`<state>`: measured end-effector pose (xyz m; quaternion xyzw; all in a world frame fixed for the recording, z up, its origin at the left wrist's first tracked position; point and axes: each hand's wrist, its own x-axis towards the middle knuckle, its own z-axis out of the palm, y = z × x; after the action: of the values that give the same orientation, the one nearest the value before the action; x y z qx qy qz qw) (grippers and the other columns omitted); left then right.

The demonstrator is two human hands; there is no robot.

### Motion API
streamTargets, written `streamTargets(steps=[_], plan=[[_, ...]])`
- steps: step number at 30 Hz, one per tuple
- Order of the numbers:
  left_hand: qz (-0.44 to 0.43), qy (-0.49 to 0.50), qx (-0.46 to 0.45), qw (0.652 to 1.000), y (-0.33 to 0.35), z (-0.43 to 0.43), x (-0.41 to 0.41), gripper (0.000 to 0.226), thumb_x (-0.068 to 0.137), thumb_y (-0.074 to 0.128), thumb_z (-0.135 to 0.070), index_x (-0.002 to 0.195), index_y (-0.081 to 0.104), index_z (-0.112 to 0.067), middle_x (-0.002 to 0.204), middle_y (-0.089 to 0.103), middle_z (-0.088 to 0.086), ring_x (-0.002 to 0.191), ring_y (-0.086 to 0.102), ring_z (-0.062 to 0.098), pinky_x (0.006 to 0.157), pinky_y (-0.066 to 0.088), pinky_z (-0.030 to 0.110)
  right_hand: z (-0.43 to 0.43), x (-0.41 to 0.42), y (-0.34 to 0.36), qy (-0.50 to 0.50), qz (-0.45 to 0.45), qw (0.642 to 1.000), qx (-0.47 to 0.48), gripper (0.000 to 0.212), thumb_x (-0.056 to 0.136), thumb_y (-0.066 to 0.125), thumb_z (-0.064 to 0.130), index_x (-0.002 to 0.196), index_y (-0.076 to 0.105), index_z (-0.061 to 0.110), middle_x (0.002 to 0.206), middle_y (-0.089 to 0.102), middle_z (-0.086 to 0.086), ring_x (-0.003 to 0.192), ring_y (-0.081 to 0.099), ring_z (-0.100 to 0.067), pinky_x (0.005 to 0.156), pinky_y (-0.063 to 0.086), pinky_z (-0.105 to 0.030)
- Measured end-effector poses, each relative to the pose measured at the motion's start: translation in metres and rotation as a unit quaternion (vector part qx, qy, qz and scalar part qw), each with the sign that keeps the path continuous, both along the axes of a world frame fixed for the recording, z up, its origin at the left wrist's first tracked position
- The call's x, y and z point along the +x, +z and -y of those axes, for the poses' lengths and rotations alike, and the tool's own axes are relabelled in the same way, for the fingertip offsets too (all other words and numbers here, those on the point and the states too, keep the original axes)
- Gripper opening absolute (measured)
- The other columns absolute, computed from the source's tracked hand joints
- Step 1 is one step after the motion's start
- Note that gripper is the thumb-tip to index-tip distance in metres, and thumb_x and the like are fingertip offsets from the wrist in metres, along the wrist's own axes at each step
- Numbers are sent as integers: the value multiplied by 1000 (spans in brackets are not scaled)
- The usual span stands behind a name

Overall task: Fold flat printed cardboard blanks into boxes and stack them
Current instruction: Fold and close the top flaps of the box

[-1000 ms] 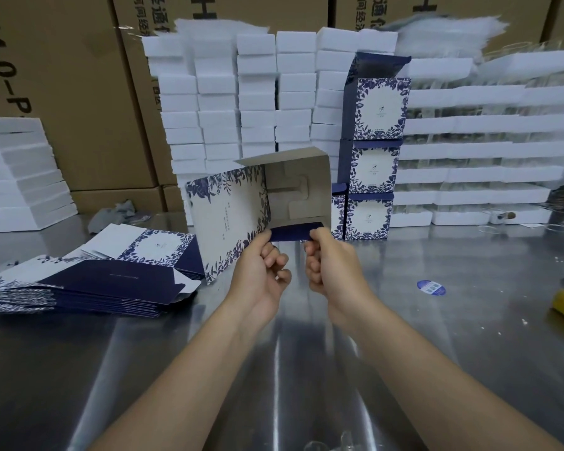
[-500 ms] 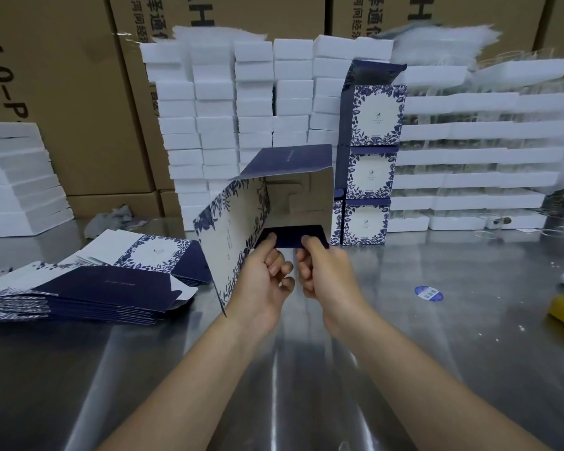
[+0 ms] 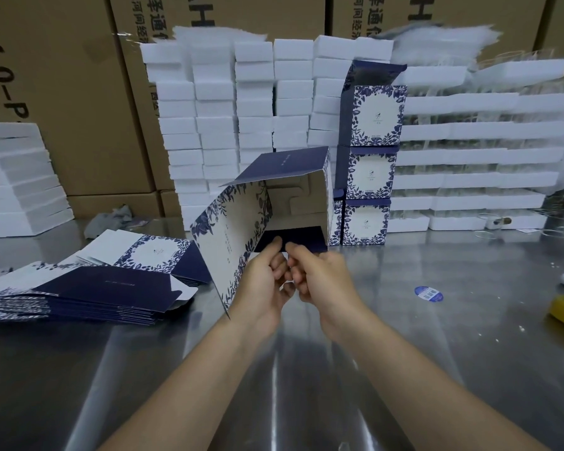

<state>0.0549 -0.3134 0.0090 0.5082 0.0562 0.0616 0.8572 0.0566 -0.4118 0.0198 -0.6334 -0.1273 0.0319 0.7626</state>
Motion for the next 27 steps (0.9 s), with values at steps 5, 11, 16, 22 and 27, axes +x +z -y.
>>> streamTargets(steps=[5,11,16,22,27], plan=[[-7,46,0,999,2,-7,0,56,104,60,-37,54,37,-26,55,30,-6,52,40,10,57,26,28,4,9,-1,-74,-27,996,48,33,100,65,26,69,60,16,49,45,7,42,36,-7,41,30,-16],[17,149,104,983,0,-2,1,49,110,46,-38,65,34,-24,53,33,-9,45,37,6,56,25,31,4,14,-6,-65,-16,998,7,28,97,67,28,72,59,18,55,53,5,45,42,-10,42,32,-18],[-32,169,105,979,-3,-19,9,45,109,49,-34,68,35,-24,57,32,-6,52,36,12,54,21,30,14,19,-2,-158,73,983,-66,43,83,66,40,124,56,30,114,65,8,93,64,-5,82,50,-25],[-2,211,214,954,-13,-33,18,45,107,50,-8,65,37,-17,61,34,6,53,34,17,41,27,16,28,16,10,-285,290,913,-24,44,104,42,49,139,58,28,138,58,13,129,49,0,104,36,-13],[4,187,218,958,-11,-32,12,44,100,56,9,60,50,-8,50,45,3,50,37,16,40,32,13,31,15,11,-261,377,868,-191,48,105,51,42,148,57,20,150,55,7,142,44,-11,120,34,-37]])
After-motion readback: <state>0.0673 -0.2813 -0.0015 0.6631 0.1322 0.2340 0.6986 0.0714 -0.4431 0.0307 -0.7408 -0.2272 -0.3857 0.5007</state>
